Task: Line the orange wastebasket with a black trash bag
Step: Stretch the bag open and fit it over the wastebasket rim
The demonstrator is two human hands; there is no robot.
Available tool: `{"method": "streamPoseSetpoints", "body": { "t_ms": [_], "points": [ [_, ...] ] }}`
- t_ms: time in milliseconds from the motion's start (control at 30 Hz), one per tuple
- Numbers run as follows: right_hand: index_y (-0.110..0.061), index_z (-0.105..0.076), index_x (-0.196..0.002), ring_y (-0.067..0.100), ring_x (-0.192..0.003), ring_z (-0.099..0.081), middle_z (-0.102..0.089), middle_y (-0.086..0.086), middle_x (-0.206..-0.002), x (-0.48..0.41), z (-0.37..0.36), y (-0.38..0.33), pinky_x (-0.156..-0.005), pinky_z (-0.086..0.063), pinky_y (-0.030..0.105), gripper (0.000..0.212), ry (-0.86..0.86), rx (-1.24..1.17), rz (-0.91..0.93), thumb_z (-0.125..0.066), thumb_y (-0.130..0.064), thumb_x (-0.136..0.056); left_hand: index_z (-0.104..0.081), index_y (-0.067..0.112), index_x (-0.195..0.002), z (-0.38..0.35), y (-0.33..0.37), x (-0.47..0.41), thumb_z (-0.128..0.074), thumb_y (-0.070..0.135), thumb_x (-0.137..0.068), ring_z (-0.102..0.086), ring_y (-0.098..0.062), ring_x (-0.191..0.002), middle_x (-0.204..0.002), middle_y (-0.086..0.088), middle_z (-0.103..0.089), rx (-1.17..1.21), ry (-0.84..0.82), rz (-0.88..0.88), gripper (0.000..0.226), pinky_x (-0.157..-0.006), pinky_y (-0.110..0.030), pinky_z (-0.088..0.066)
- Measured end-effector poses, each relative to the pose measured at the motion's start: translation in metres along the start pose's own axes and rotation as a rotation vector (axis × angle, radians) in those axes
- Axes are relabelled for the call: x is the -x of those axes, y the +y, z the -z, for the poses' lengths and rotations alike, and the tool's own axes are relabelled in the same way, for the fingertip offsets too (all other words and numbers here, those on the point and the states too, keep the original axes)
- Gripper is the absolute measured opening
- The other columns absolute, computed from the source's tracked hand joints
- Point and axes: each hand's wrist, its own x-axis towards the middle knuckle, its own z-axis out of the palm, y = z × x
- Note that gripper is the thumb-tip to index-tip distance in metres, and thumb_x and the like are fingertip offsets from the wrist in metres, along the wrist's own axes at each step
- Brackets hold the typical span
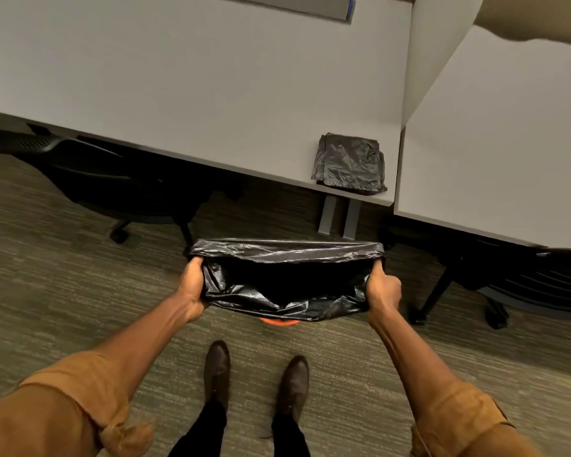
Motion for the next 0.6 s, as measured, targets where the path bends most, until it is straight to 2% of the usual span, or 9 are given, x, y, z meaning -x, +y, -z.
{"method": "streamPoseSetpoints", "body": {
  "t_ms": [67, 167, 233, 300, 333, 400, 433, 533, 600],
  "points": [
    [-0.009, -0.066, -0.082, 0.039, -0.103, -0.067, -0.068, 0.014, -0.102, -0.02, -0.011, 0.009, -0.092, -0.052, 0.045, 0.06, 0.003, 0.053, 0.01, -0.052, -0.064, -0.101, -0.076, 0.007, -0.126, -0.005, -0.011, -0.02, -0.04, 0.041, -0.112, -0.078, -0.028, -0.099, -0.116, -0.01, -0.08, 0.013, -0.013, 0.004, 0.051, -0.096, -0.044, -0.061],
    [-0.01, -0.06, -0.075, 0.035, -0.095, -0.06, -0.065, 0.015, -0.102, -0.045, -0.027, 0.024, -0.084, -0.045, 0.04, 0.061, 0.018, 0.128, 0.011, -0.051, -0.064, -0.101, -0.078, 0.011, -0.119, -0.006, -0.031, -0.053, -0.039, 0.044, -0.112, -0.078, -0.027, -0.095, -0.12, -0.006, -0.08, -0.004, 0.004, 0.026, 0.051, -0.091, -0.042, -0.063],
    [-0.006, -0.064, -0.084, 0.036, -0.097, -0.06, -0.067, 0.019, -0.109, -0.064, -0.038, 0.037, -0.083, -0.042, 0.038, 0.061, 0.022, 0.176, 0.006, -0.052, -0.065, -0.1, -0.08, 0.013, -0.117, -0.003, -0.043, -0.074, -0.04, 0.046, -0.111, -0.078, -0.03, -0.098, -0.121, -0.01, -0.081, -0.061, 0.045, 0.034, 0.052, -0.094, -0.045, -0.062],
    [-0.007, -0.065, -0.09, 0.036, -0.097, -0.061, -0.072, 0.02, -0.119, -0.08, -0.05, 0.051, -0.084, -0.043, 0.039, 0.061, 0.014, 0.219, 0.005, -0.053, -0.066, -0.098, -0.08, 0.012, -0.126, 0.003, -0.056, -0.092, -0.043, 0.047, -0.109, -0.079, -0.033, -0.109, -0.125, -0.015, -0.082, -0.107, 0.091, 0.042, 0.054, -0.099, -0.051, -0.063],
    [-0.007, -0.065, -0.089, 0.037, -0.097, -0.061, -0.073, 0.021, -0.122, -0.087, -0.056, 0.059, -0.084, -0.045, 0.04, 0.062, 0.013, 0.238, 0.004, -0.052, -0.068, -0.097, -0.079, 0.011, -0.127, 0.005, -0.063, -0.1, -0.045, 0.046, -0.109, -0.079, -0.031, -0.109, -0.126, -0.015, -0.081, -0.124, 0.118, 0.034, 0.052, -0.097, -0.049, -0.065],
    [-0.005, -0.069, -0.099, 0.04, -0.102, -0.064, -0.073, 0.023, -0.126, -0.098, -0.071, 0.075, -0.088, -0.048, 0.043, 0.068, 0.012, 0.287, -0.002, -0.051, -0.07, -0.094, -0.079, 0.012, -0.113, 0.01, -0.078, -0.118, -0.045, 0.039, -0.11, -0.082, -0.022, -0.094, -0.125, -0.012, -0.081, -0.165, 0.169, -0.001, 0.044, -0.079, -0.036, -0.066],
    [-0.005, -0.07, -0.103, 0.039, -0.102, -0.064, -0.073, 0.023, -0.126, -0.103, -0.079, 0.083, -0.088, -0.047, 0.044, 0.07, 0.009, 0.309, 0.002, -0.05, -0.072, -0.093, -0.078, 0.012, -0.11, 0.013, -0.087, -0.129, -0.043, 0.035, -0.11, -0.081, -0.022, -0.092, -0.126, -0.012, -0.08, -0.173, 0.187, -0.008, 0.041, -0.076, -0.034, -0.064],
    [-0.006, -0.071, -0.105, 0.039, -0.099, -0.064, -0.074, 0.024, -0.126, -0.121, -0.103, 0.109, -0.086, -0.045, 0.044, 0.075, -0.013, 0.34, 0.003, -0.047, -0.075, -0.089, -0.076, 0.008, -0.123, 0.024, -0.111, -0.163, -0.039, 0.027, -0.11, -0.075, -0.036, -0.119, -0.135, -0.018, -0.077, -0.172, 0.224, 0.007, 0.044, -0.097, -0.045, -0.062],
    [-0.001, -0.074, -0.111, 0.041, -0.104, -0.067, -0.074, 0.025, -0.125, -0.136, -0.12, 0.127, -0.088, -0.048, 0.044, 0.082, -0.021, 0.36, 0.015, -0.045, -0.074, -0.089, -0.075, 0.005, -0.131, 0.032, -0.123, -0.187, -0.037, 0.027, -0.11, -0.073, -0.039, -0.126, -0.136, -0.02, -0.076, -0.172, 0.229, 0.016, 0.048, -0.109, -0.055, -0.06]
  ]
}}
